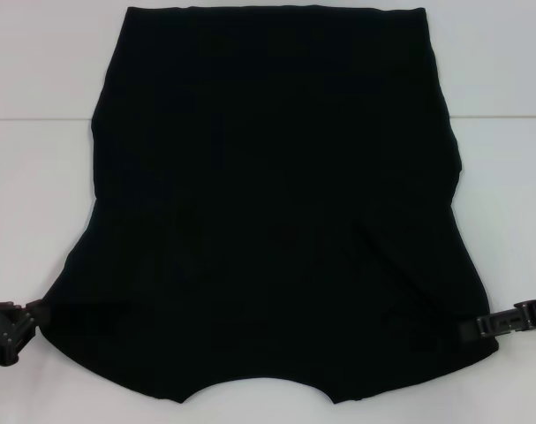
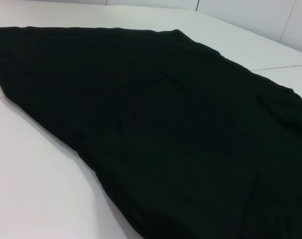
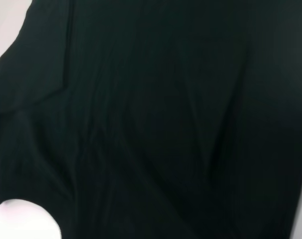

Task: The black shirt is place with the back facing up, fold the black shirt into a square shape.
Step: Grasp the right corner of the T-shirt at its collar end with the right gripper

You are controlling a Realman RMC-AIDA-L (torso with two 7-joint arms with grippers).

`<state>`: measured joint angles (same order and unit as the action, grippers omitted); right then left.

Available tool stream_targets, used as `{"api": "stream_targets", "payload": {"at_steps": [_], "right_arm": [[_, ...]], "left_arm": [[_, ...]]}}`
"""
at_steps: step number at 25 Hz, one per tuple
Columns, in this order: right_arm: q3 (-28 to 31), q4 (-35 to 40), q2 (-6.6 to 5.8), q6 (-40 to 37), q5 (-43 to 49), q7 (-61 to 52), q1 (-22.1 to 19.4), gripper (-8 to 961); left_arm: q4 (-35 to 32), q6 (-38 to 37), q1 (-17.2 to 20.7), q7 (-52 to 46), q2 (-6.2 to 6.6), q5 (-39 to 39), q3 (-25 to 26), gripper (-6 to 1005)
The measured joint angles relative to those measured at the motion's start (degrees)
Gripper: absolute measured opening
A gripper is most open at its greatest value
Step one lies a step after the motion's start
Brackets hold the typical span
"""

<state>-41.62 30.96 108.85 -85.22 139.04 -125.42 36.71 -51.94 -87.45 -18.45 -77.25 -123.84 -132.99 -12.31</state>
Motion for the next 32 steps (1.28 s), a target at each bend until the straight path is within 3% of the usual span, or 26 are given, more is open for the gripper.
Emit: {"api": "stream_targets", "payload": {"at_steps": [9,22,28,32], "right_arm": [[-0.49,0.02,0.98,-0.9,0.01,-0.45,1.54,850],[-0.45,0.24,1.37,0.03,0.04,-0.17,1.78,680],[-0.56,0.25,1.45,0.27,1.34,-0.39,1.52,429],[-0.33,0.25,1.54,0.33,1.48,-0.29,1.13,332]], "left_arm": [[0.0,0.31,0.0,0.02,0.07,0.02,0.01,16],[0.0,0.36,0.0,0.09,0.09,0.07,0.0,15],[0.02,0.36,0.0,0.09,0.09,0.35,0.0,16],[0.13,0.36,0.0,0.09,0.09,0.67,0.01,16]]}}
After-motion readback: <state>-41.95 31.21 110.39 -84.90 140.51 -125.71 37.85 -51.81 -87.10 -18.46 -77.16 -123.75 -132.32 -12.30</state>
